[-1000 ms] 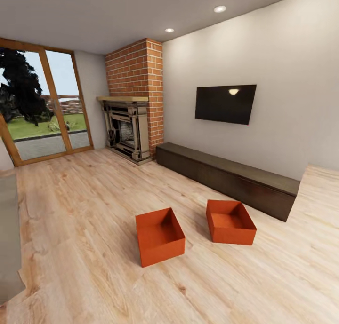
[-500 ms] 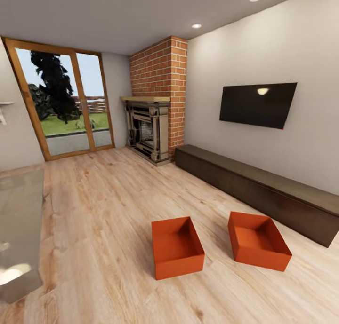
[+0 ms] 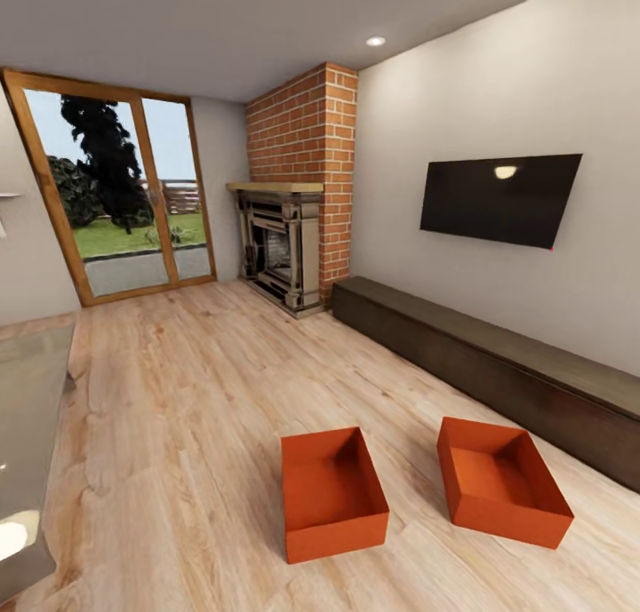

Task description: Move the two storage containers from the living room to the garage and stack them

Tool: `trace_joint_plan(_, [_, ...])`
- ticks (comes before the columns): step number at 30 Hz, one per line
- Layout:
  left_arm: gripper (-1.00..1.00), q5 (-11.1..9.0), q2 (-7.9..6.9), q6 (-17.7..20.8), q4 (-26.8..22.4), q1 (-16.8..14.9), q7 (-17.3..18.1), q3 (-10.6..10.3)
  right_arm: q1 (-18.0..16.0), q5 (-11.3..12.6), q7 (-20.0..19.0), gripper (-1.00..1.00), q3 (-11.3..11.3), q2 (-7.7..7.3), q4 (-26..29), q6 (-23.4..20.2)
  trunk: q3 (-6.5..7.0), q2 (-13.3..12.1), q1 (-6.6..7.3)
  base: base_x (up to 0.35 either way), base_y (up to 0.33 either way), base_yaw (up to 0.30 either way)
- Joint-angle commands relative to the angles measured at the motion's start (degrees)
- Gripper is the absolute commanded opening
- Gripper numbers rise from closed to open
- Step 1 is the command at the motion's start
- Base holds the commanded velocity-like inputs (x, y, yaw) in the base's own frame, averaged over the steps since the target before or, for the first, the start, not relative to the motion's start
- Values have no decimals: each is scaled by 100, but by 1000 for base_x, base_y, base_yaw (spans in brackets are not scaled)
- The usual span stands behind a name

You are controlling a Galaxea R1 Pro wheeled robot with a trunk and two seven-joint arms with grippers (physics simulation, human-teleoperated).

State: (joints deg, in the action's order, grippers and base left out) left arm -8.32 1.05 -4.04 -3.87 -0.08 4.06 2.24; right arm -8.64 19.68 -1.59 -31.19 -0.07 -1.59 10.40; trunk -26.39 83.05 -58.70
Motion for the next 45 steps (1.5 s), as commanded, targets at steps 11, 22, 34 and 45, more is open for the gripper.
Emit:
trace_joint_plan(11, [100, -47, 0, -17, 0, -1, 25, 22, -6, 51, 7, 100, -50, 2, -17, 47, -5, 3, -3, 320, -97, 0])
trace_joint_plan(22, [100, -40, 0, -25, -6, -1, 30, 22, -6, 50, 61, 100, -52, -10, -17, 57, -5, 3, -3, 295, -94, 0])
trace_joint_plan(34, [100, -38, 0, -26, -11, -1, 30, 22, -6, 20, 62, 100, -54, 13, -17, 59, -5, 3, -3, 32, -11, -25])
trace_joint_plan(45, [100, -30, 0, -28, -18, -1, 33, 22, -6, 24, 62, 100, -62, 16, -17, 59, -5, 3, -3, 0, 0, -218])
